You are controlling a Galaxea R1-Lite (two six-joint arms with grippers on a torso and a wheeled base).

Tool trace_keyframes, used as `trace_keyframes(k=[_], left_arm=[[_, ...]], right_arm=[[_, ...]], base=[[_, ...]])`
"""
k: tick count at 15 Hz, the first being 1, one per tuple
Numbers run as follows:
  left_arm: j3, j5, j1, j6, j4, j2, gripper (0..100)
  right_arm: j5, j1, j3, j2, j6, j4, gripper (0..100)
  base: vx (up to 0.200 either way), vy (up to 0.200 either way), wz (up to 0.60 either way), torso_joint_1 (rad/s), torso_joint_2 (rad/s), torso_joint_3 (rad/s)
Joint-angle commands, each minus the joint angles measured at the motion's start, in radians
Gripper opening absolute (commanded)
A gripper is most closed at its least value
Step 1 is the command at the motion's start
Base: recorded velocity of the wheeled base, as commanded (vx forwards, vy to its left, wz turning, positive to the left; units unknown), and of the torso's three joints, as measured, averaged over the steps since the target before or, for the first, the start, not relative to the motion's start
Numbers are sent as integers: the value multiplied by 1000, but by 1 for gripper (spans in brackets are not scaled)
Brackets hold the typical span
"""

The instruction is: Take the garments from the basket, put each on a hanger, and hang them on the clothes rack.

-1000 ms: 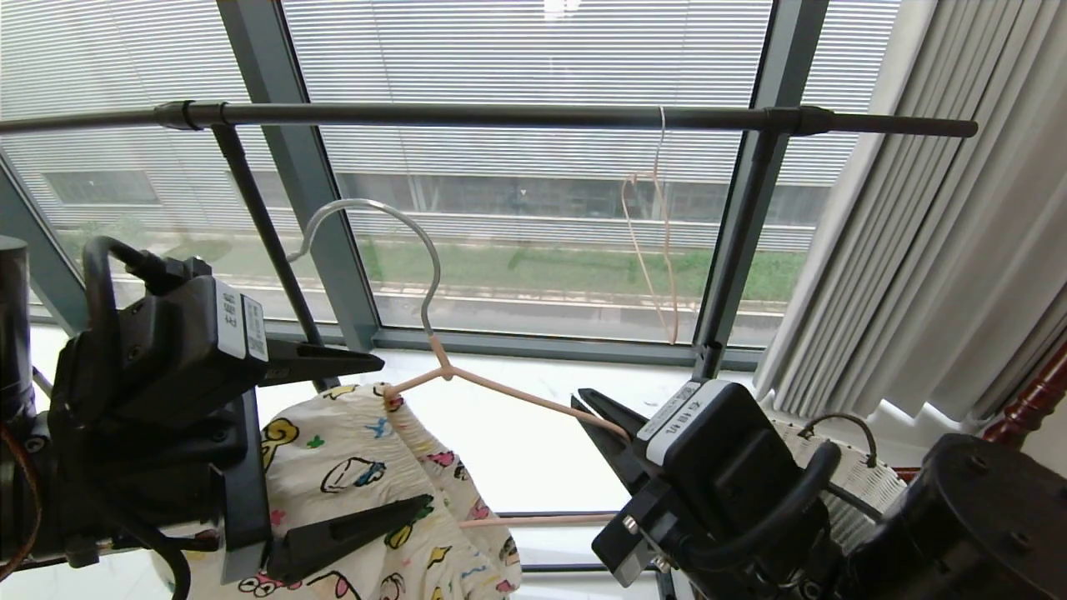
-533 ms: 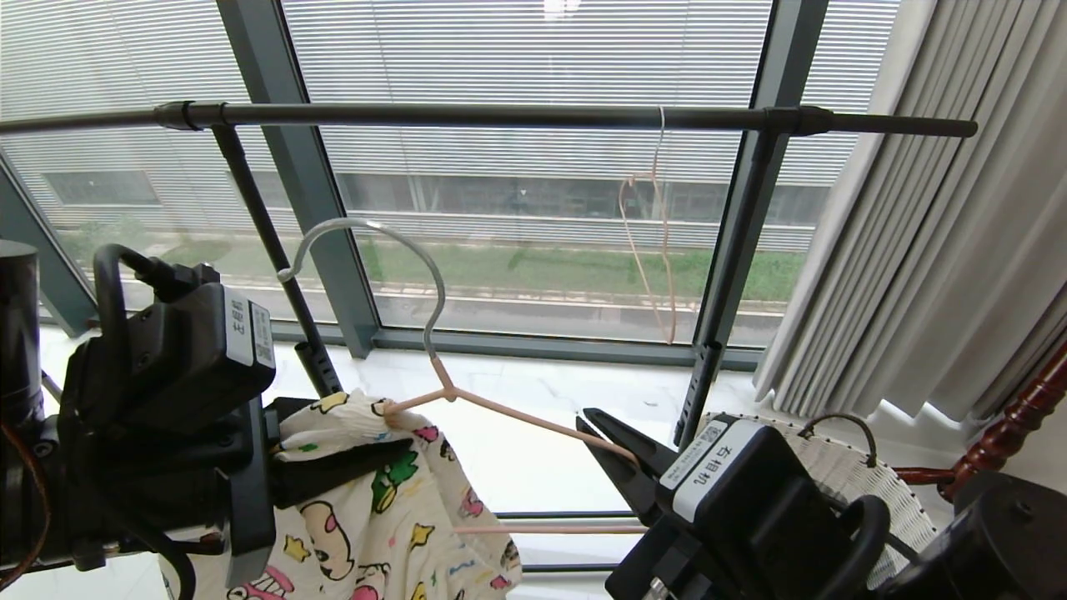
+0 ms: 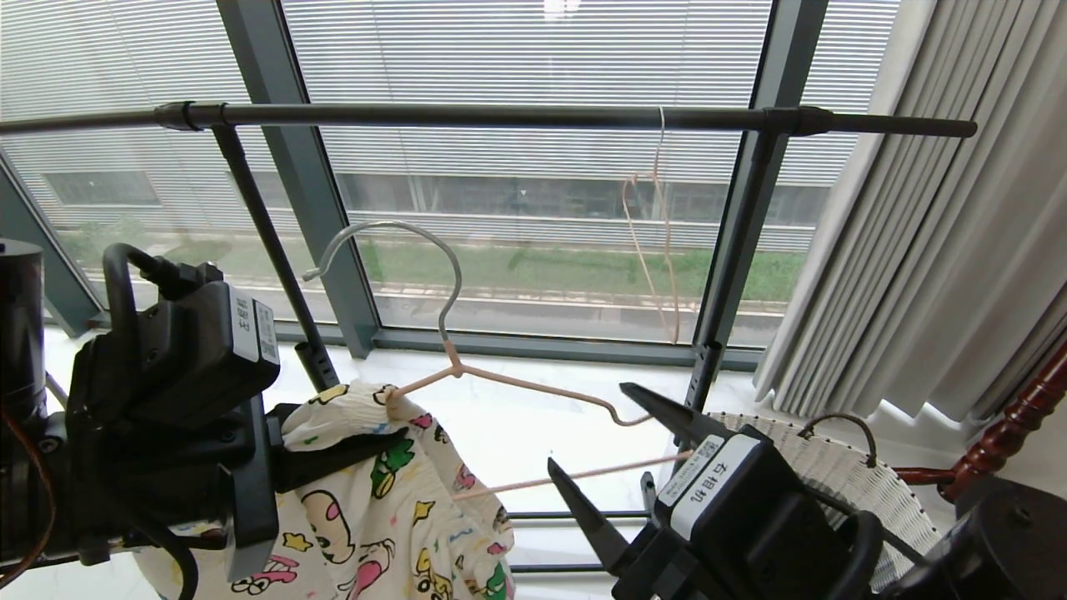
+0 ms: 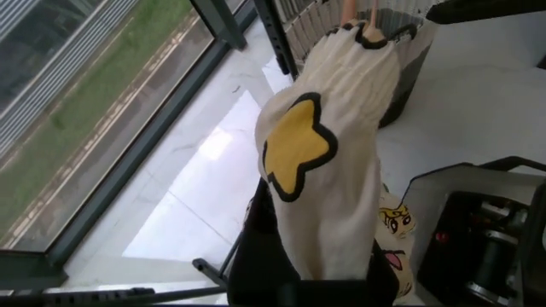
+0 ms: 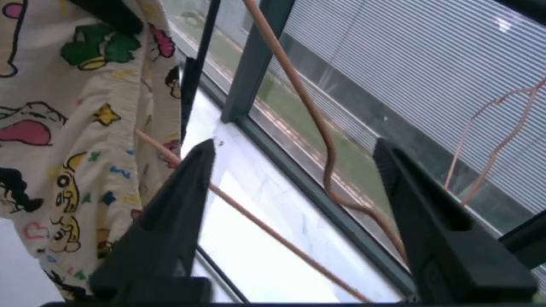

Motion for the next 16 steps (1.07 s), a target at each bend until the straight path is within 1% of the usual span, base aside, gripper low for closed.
trace_keyframes(k=[1,3,4,5,6,7,8,9,10,11,13,15,16], left_arm=[[5,14,27,1,0,3,0],[37,80,41,4,-3,-7,0],[61,109,47,6,-28,-7,0],[78,120,52,4,-71,-3,0],[83,121,60,-11,-146,10,0],[77,121,58,-60,-189,14,0],[72,123,44,-131,-212,-1,0],[64,129,29,-163,-215,-26,0],[66,137,27,-163,-213,-49,0],[68,138,27,-162,-212,-67,0],[68,137,10,-159,-212,-79,0],[66,138,-28,-159,-212,-82,0],[64,138,-45,-157,-212,-79,0]], right_arm=[[-1,-32,8,-6,-15,-1,100],[-1,-57,8,-6,-18,-1,100],[2,-57,8,-6,-16,-1,100],[8,-55,11,-6,-13,-1,100],[20,-49,20,-1,19,-1,100],[22,-35,19,8,120,0,100],[20,-35,8,14,258,13,100],[19,-46,5,14,358,57,100],[22,-70,2,14,424,125,100],[31,-97,-10,23,473,169,100],[32,-135,-79,83,548,181,100],[32,-150,-174,151,568,212,100],[40,-140,-199,181,567,223,100]], base=[[0,0,0,0,0,0],[0,0,0,0,0,0],[0,0,0,0,0,0],[0,0,0,0,0,0],[0,0,0,0,0,0],[0,0,0,0,0,0],[0,0,0,0,0,0],[0,0,0,0,0,0],[0,0,0,0,0,0],[0,0,0,0,0,0],[0,0,0,0,0,0],[0,0,0,0,0,0],[0,0,0,0,0,0]])
